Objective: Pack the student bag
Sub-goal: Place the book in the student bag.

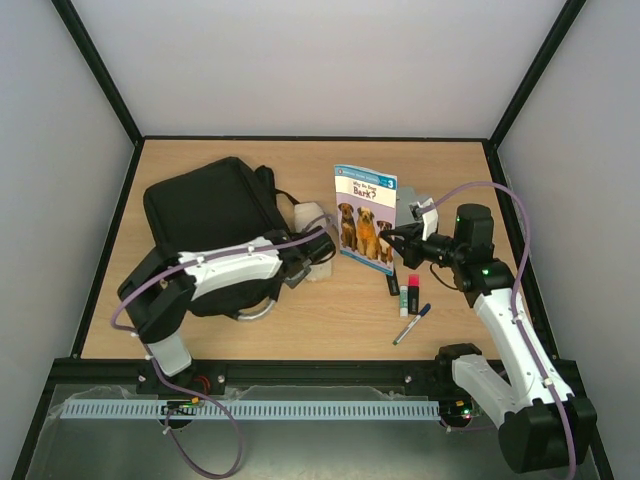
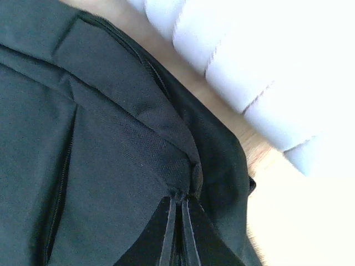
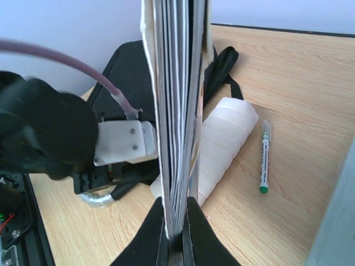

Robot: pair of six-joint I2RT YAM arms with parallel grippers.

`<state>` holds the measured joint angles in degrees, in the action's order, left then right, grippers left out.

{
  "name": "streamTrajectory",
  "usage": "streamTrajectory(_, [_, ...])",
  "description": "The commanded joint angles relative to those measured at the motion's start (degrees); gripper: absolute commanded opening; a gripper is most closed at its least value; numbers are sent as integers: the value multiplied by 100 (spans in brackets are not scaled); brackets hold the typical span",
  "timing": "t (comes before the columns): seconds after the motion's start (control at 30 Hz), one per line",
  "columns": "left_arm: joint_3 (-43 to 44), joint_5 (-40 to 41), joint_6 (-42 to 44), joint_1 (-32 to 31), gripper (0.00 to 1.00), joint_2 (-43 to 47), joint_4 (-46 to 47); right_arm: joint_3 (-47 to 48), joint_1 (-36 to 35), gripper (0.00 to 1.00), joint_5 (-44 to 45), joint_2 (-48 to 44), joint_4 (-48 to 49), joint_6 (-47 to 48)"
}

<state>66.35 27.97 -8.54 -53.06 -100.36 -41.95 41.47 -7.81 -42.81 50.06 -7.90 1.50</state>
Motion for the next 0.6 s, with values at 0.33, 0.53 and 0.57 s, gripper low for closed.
streamTrajectory(0.33, [465,-913,-15,203,37,721,-47,-7,58,1,-61,-141,122,26])
streamTrajectory(0.53, [228,-959,-377,54,56,1016,-833,-8,52,1,-84,-190,105,23])
streamTrajectory(0.57, [171,-906,-433,32,55,1017,-911,-8,56,1,-99,-183,110,18])
